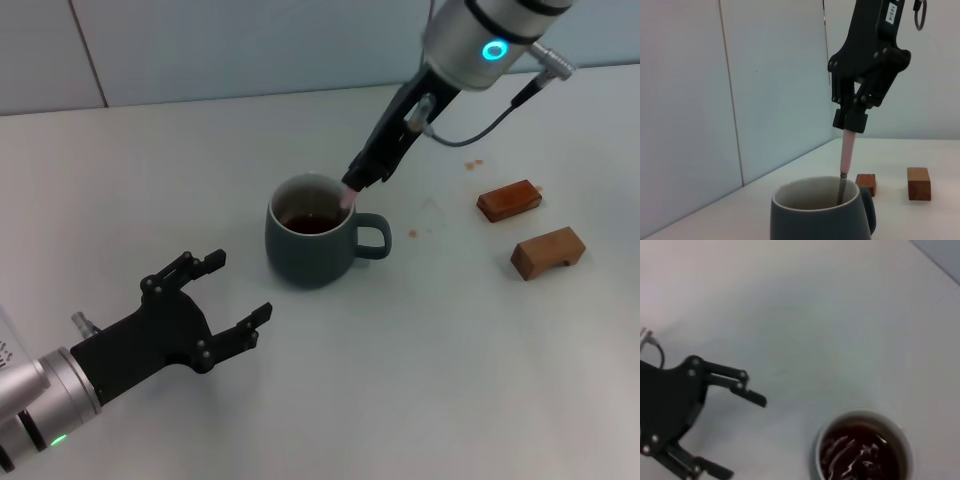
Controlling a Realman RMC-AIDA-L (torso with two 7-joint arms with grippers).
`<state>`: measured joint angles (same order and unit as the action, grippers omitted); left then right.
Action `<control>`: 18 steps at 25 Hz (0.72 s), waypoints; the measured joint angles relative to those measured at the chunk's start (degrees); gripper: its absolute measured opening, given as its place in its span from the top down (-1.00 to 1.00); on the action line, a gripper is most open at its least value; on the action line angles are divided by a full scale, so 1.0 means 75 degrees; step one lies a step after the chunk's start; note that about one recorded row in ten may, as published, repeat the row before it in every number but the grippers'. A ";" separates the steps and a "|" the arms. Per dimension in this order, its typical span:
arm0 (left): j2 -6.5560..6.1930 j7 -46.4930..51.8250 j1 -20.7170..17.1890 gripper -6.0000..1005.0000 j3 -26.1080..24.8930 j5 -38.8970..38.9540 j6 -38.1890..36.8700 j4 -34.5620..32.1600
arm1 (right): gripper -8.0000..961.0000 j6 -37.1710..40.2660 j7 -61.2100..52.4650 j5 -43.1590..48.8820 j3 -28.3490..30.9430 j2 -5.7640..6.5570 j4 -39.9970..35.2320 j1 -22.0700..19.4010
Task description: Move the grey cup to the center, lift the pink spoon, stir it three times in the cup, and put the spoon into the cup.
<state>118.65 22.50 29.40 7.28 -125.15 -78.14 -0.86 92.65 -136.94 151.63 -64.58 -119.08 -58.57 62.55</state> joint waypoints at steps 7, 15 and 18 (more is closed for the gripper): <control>0.0001 0.0000 0.0017 -0.66 0.0002 0.0000 0.0000 -0.0001 | 0.74 -0.0760 -0.0069 -0.0495 -0.0079 0.0017 0.0041 -0.0023; 0.0001 -0.0001 0.0024 -0.66 -0.0003 0.0000 0.0001 -0.0003 | 0.73 -0.0567 -0.0231 -0.0494 0.0139 0.0033 -0.0286 -0.0447; 0.0001 -0.0001 0.0036 -0.66 -0.0008 0.0000 0.0001 -0.0002 | 0.72 -0.0527 -0.0330 -0.0485 0.0113 0.0028 -0.0437 -0.0586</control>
<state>118.65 22.50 29.67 7.22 -125.15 -78.14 -0.88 88.70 -139.41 147.99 -63.73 -118.86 -61.84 58.15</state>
